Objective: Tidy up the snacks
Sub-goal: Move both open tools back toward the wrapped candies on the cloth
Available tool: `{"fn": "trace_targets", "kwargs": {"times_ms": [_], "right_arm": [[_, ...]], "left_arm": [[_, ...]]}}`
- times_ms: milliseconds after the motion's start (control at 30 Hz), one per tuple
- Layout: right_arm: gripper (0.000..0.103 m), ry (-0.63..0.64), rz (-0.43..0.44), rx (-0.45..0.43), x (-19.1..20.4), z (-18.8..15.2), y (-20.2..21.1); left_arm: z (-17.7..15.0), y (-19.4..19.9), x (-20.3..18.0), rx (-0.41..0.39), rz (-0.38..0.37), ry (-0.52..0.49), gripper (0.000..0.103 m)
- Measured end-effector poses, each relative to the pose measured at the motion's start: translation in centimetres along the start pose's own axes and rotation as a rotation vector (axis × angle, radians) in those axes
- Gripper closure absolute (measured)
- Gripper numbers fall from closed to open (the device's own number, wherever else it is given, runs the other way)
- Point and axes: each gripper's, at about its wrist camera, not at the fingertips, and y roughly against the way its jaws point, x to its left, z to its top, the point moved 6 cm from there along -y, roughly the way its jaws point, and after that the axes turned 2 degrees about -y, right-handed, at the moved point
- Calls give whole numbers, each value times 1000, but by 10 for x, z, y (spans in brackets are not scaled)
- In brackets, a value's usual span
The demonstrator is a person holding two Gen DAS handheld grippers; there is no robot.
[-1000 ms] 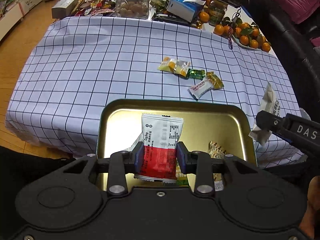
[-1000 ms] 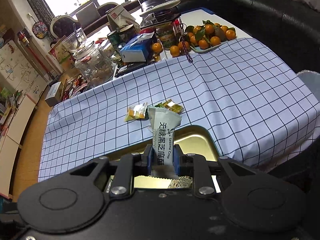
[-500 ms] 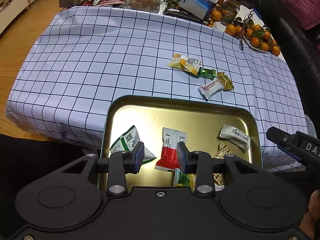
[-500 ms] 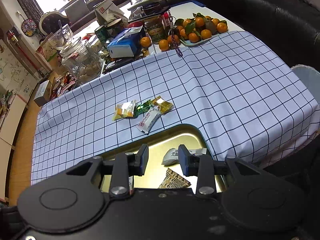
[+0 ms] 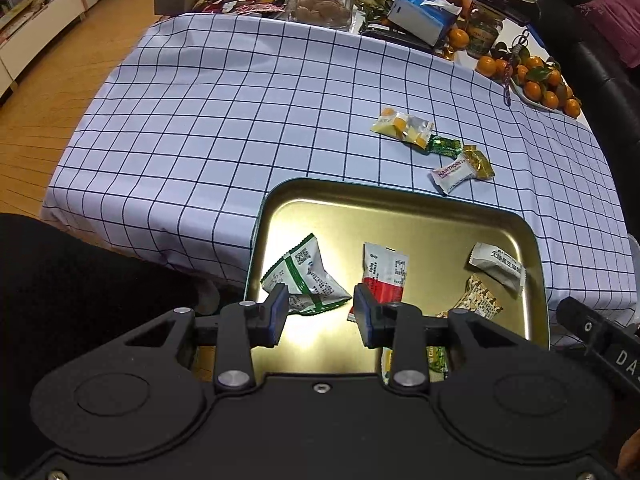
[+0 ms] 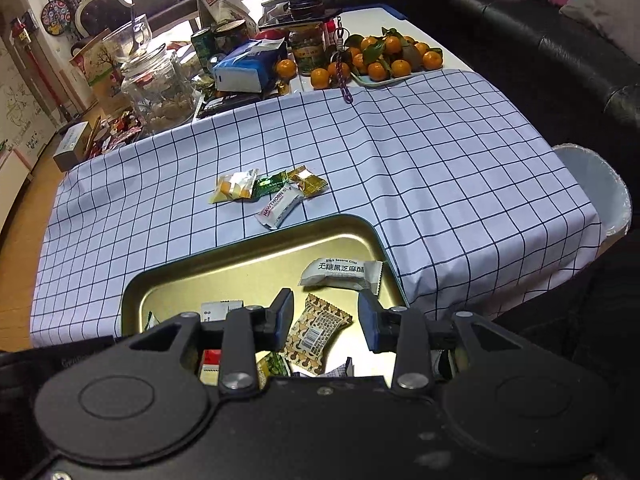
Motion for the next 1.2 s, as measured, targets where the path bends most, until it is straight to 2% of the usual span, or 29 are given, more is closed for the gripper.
{"fn": "trace_targets", "kwargs": {"times_ms": [133, 267, 433, 833, 1200], "right_arm": [[62, 48, -22, 7, 11, -5, 2], [62, 51, -34, 15, 16, 1, -5], [62, 30, -21, 106, 16, 13, -29], [62, 84, -8, 151, 24, 91, -95], [62, 17, -1, 297, 21, 145, -171]], "left_arm": [[2, -3, 9, 5, 6, 29, 59], [11, -8, 14, -1, 27, 17, 59], [34, -13, 15, -10, 38, -10, 59], [116, -52, -13, 2, 27, -92, 59], [176, -104, -43, 72, 23, -163, 59]]}}
